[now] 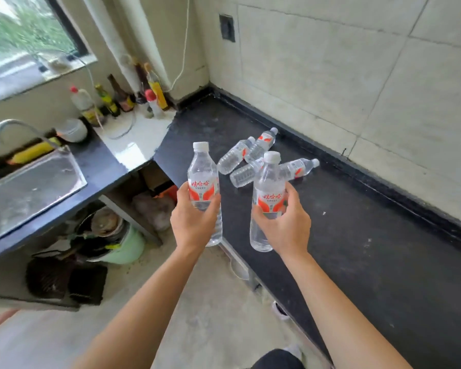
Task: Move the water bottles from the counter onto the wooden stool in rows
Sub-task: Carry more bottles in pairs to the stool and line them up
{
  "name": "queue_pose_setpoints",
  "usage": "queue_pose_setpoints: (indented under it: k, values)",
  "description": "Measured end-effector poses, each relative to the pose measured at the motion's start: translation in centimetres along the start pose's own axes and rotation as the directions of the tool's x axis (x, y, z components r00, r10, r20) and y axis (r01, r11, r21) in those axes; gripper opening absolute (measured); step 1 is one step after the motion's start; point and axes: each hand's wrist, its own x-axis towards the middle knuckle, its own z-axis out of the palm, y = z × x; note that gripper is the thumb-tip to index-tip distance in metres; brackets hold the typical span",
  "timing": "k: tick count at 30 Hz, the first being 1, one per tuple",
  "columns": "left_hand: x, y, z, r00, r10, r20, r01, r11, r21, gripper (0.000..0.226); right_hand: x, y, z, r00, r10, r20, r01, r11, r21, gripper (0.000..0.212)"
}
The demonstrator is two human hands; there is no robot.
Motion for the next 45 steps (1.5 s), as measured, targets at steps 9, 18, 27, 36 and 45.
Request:
queue_pose_setpoints:
  k: [9,18,27,36,45]
  values:
    - [2.2,-11.9,-31.4,0.87,0.109,-0.48,-0.117,0.993,0.013,0.049,-13.1,-22.2,18.7,0.913,-0.38,0.152,0.333,0.906,0.261,0.068]
    - [-1.6,-24.2,-54.7,0.621,0.055,-0.782,0.002,0.997,0.072,0.059,-29.0,-37.6,35.1,0.68,-0.664,0.312,0.505,0.733,0.456,0.074]
    - [-0.7,-35.3,-68.6,0.439,-0.031,-0.898,0.165,0.985,0.047,0.055,-40.5,-46.4,52.0,0.517,-0.751,0.411,0.52,0.657,0.546,0.077]
    - [13.2,-47.6,-82.3,0.488,-0.052,-0.871,0.175,0.984,0.039,0.06,-44.5,-56.3,72.3,0.517,-0.739,0.431,0.476,0.667,0.573,0.08]
    - [22.4,-56.4,-94.9,0.494,-0.046,-0.868,0.172,0.984,0.046,0.061,-47.3,-67.5,85.5,0.557,-0.705,0.44,0.451,0.701,0.552,0.079]
